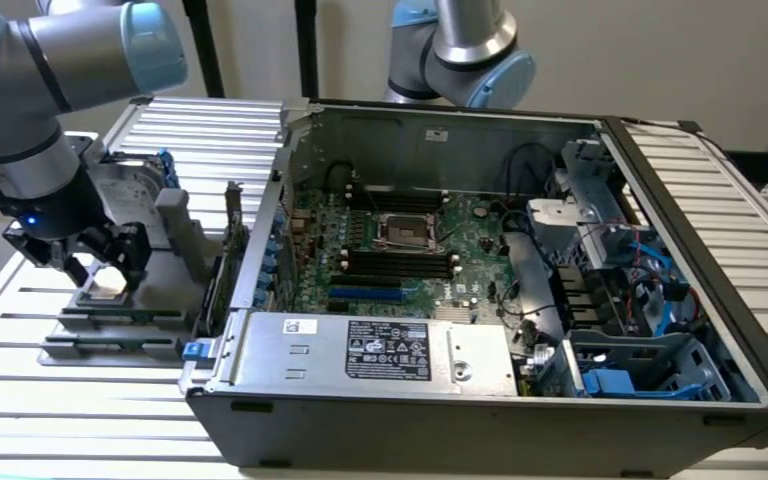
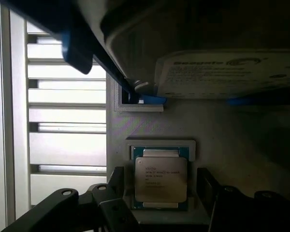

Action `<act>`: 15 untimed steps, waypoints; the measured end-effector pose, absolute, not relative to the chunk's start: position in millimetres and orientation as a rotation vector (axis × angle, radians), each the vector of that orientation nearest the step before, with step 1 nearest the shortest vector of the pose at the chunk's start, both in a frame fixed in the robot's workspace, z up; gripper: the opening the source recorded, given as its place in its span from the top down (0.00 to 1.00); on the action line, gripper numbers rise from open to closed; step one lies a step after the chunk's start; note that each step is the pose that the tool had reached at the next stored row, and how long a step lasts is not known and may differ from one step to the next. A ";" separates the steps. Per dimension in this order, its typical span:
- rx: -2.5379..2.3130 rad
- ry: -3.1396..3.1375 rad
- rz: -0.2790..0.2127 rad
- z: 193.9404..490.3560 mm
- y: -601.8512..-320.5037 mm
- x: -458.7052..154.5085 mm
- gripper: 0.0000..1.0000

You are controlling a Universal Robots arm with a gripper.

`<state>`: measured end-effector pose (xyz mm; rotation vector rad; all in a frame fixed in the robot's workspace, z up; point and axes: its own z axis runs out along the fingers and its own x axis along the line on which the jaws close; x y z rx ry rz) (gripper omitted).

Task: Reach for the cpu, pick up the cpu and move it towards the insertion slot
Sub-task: 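Pick up the cpu and move it towards the insertion slot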

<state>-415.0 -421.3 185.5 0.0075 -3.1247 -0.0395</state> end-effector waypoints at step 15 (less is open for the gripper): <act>0.042 -3.124 -0.033 185.2 -420.9 -413.9 0.29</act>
